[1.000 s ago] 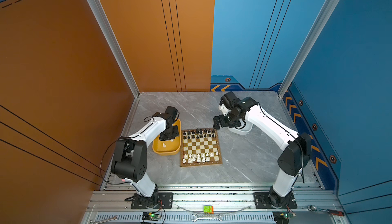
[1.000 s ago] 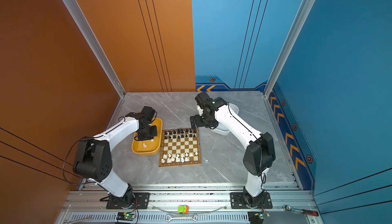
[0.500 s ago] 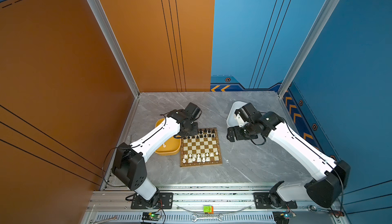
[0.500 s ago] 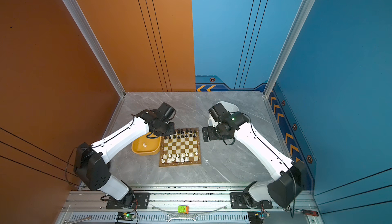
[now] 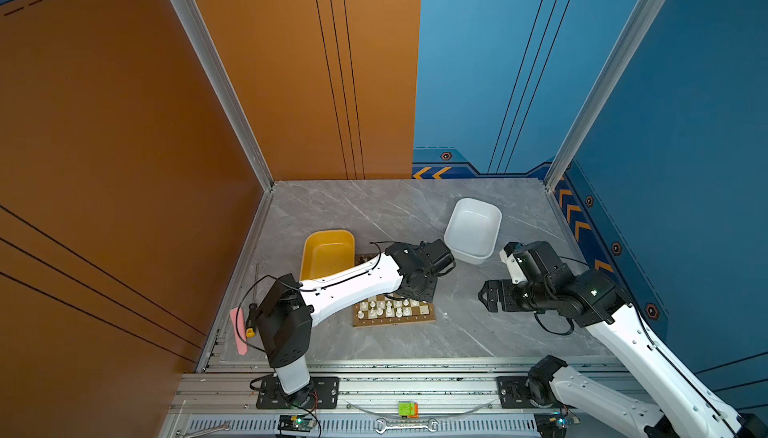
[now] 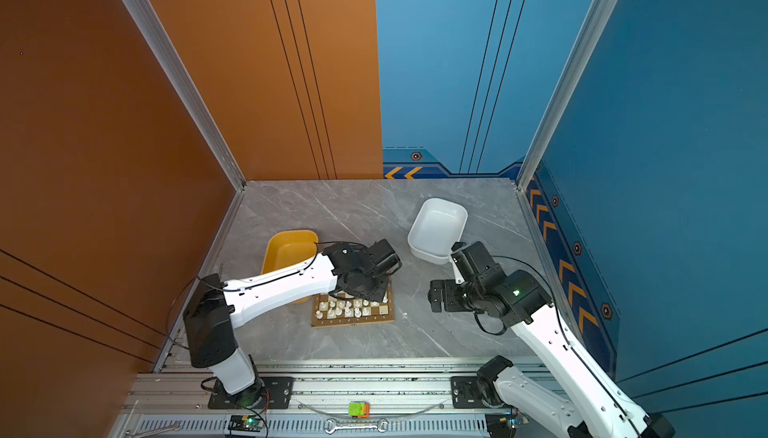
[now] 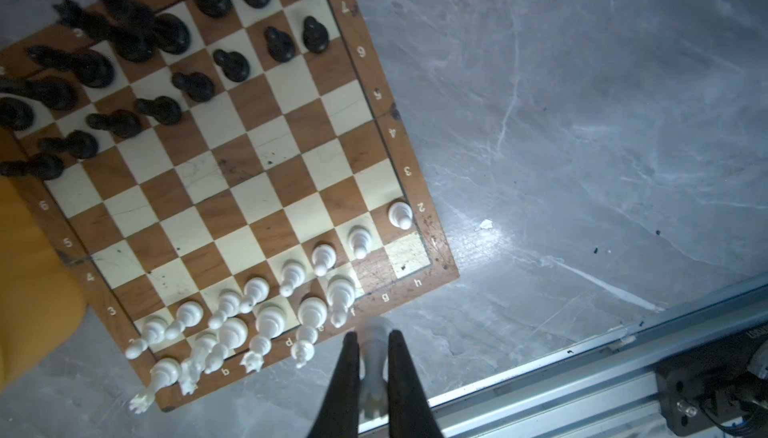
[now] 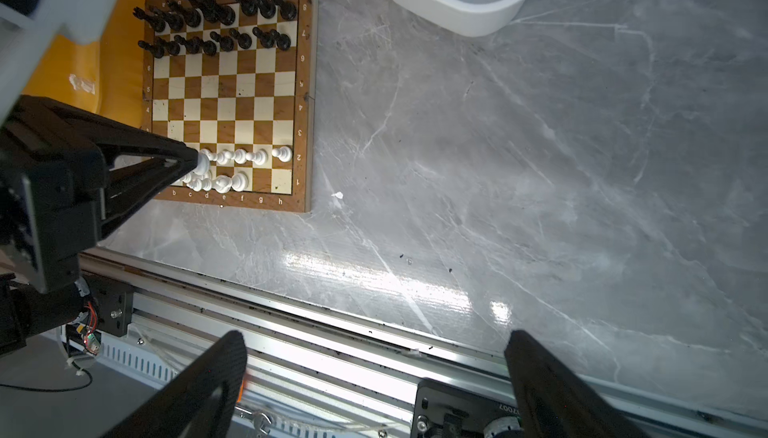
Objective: Set up the chess pieces on the board
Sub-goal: 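Carry white piece with left gripper to board's near corner while right gripper moves aside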
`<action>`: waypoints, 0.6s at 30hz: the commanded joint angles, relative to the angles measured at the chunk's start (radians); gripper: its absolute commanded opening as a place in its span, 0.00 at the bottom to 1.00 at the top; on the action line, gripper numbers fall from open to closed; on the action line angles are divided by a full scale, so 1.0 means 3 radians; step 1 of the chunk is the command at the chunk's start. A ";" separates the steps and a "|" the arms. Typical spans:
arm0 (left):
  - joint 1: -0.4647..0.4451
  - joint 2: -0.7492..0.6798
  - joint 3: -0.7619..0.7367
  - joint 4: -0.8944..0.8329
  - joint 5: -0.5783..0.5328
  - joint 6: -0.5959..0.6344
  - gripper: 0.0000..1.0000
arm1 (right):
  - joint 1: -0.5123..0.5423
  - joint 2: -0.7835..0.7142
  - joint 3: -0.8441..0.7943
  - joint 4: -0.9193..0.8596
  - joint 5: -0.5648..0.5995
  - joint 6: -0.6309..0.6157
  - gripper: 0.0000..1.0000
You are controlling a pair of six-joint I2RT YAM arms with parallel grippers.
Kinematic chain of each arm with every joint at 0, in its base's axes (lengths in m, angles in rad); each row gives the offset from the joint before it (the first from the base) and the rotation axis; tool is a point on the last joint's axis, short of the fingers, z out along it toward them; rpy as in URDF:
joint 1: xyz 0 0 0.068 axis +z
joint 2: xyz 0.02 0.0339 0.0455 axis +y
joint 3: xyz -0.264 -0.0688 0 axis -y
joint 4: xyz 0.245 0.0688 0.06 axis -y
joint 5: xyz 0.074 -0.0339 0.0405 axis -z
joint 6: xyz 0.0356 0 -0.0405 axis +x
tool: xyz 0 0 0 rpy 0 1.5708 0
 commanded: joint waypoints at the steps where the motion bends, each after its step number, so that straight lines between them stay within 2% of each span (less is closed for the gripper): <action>1: -0.0155 0.0161 0.0146 -0.0082 -0.0127 -0.0066 0.08 | -0.0017 -0.0126 -0.0065 -0.0188 0.0085 0.0133 1.00; 9: -0.0309 0.0477 0.0166 -0.0063 -0.0157 -0.0002 0.07 | 0.0004 -0.0458 -0.0148 -0.0354 0.0131 0.0334 1.00; 18: -0.0273 0.0592 0.0100 0.0069 -0.0200 0.0061 0.09 | 0.0029 -0.0693 -0.0104 -0.0579 0.0238 0.0479 1.00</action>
